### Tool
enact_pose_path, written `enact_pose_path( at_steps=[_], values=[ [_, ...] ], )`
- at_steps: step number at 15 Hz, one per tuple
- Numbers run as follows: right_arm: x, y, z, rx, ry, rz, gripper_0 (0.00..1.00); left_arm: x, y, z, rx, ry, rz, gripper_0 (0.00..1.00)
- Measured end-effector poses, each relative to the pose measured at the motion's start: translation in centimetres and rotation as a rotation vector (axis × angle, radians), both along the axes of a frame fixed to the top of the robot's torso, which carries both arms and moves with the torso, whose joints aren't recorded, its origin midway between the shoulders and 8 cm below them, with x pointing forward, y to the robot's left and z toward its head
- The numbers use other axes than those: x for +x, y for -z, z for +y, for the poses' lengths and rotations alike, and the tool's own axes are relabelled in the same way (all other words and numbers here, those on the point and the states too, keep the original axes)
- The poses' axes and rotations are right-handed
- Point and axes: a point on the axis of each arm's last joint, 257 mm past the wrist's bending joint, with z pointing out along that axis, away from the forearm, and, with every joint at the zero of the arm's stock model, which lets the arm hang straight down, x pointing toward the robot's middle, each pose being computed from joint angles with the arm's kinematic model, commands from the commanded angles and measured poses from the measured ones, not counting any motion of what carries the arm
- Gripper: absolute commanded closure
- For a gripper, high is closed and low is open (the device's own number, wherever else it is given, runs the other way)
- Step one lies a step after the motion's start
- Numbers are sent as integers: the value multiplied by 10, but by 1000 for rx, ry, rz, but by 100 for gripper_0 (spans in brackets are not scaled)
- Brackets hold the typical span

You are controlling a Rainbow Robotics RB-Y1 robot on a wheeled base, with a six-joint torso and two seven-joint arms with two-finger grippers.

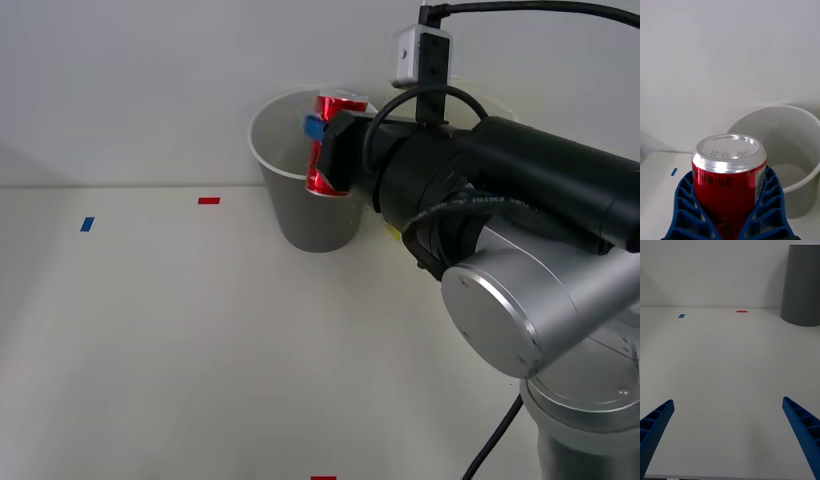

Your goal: Put cans in the gray bin and PET bottles in the light green bin.

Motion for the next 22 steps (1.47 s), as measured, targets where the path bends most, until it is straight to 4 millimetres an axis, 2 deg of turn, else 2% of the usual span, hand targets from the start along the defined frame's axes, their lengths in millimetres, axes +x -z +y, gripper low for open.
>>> enact_pose_path(
  at_steps=[6,8,11,15,19,22],
  values=[
    [12,-54,-5,13,8,-141,100,0,0,0,0,0,0,0],
    [19,-63,-9,15,14,-182,100,0,0,0,0,0,0,0],
    [42,-71,-20,33,33,-252,100,0,0,0,0,0,0,0],
    [71,-70,-32,36,52,-323,100,0,0,0,0,0,0,0],
    [85,-62,-24,-35,27,-392,100,0,0,0,0,0,0,0],
    [98,-48,-11,-107,24,-429,100,0,0,0,0,0,0,0]
  ],
)
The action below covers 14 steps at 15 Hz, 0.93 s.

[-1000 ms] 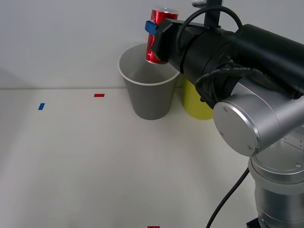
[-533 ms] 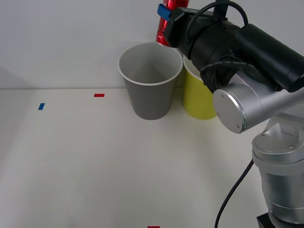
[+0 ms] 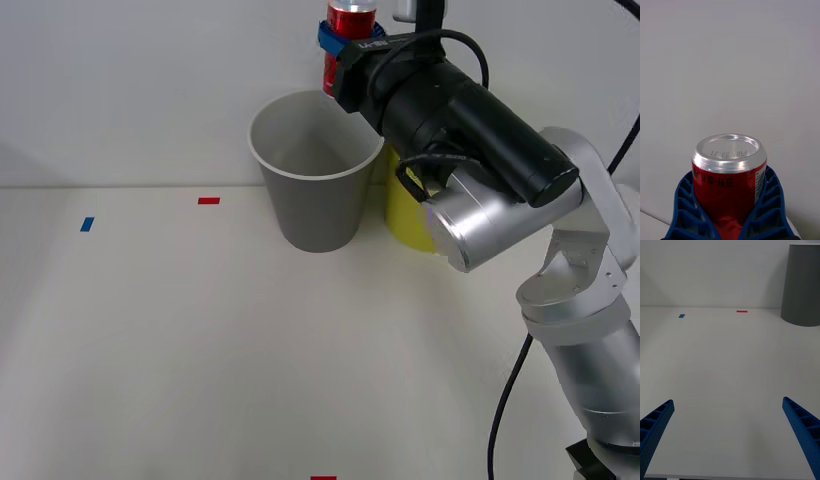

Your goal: Put cans in the gray bin and PET bottles in the light green bin.

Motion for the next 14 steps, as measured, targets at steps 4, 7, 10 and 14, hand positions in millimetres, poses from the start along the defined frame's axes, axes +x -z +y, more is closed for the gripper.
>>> enact_pose_path(
  at_steps=[4,7,10,14],
  values=[
    [20,8,18,-44,-1,-31,100,0,0,0,0,0,0,0],
    [22,9,28,-62,-9,-47,100,0,0,0,0,0,0,0],
    [22,8,29,-72,-2,-57,100,0,0,0,0,0,0,0],
    [24,8,24,-92,16,-71,100,0,0,0,0,0,0,0]
  ],
)
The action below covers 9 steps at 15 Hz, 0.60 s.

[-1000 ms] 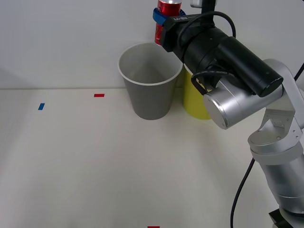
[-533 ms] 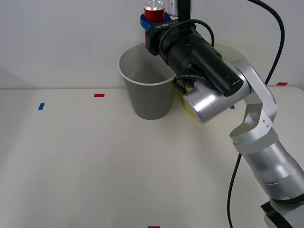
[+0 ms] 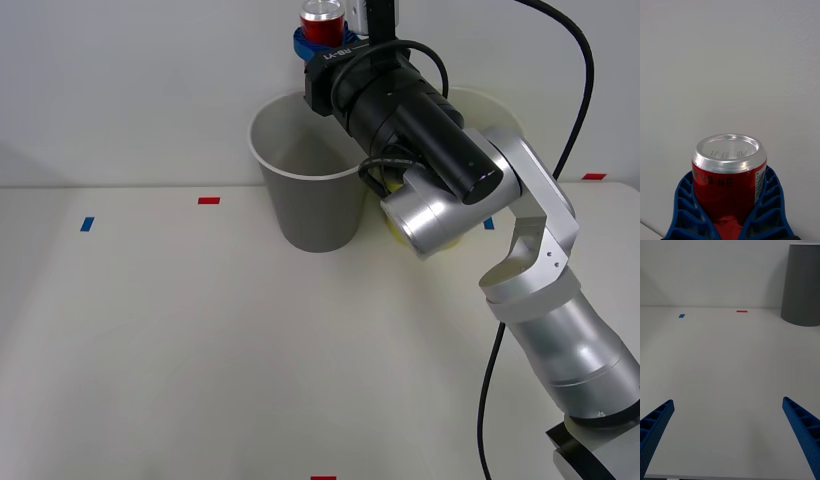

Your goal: Put cans in the gray bin and PET bottles in the light green bin.

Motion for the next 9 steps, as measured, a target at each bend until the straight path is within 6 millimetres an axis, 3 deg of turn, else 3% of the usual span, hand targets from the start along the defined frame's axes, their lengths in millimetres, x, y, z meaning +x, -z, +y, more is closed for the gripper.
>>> enact_pose_path(
  at_steps=[2,3,4,5,6,9],
  values=[
    [1,0,-2,-1,3,-1,100,0,0,0,0,0,0,0],
    [1,0,-2,-4,3,-2,61,0,0,0,0,0,0,0],
    [0,0,-1,-5,3,-4,37,0,0,0,0,0,0,0],
    [0,0,0,-9,3,-6,5,0,0,0,0,0,0,0],
    [0,0,0,-12,3,-7,0,0,0,0,0,0,0,0],
    [0,2,-1,-28,14,-15,0,0,0,0,0,0,0,0]
  ],
)
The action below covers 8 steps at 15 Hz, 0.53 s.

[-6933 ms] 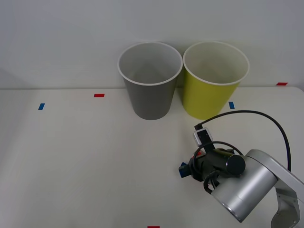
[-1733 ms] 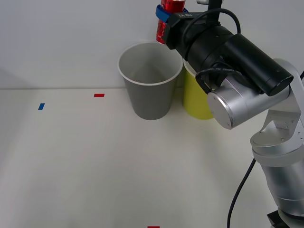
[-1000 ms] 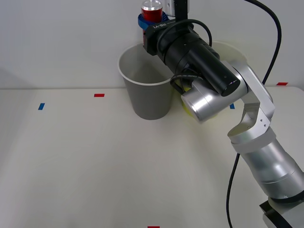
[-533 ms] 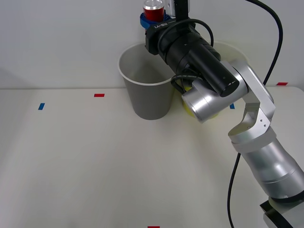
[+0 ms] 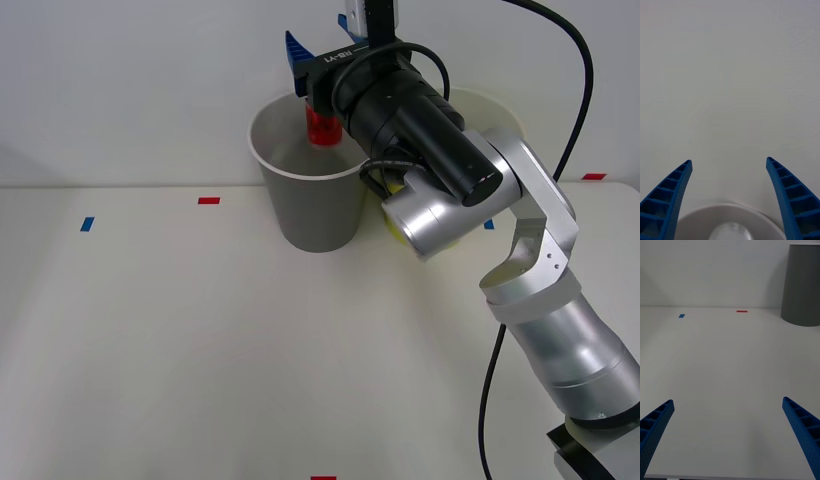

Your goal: Put cans in the gray bin and PET bottles in the light green bin.

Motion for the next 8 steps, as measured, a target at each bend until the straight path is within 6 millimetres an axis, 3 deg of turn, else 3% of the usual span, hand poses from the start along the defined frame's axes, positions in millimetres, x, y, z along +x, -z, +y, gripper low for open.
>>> enact_pose_path(
  at_steps=[8],
  values=[
    [0,-1,0,-13,9,-13,0,0,0,0,0,0,0,0]
  ],
)
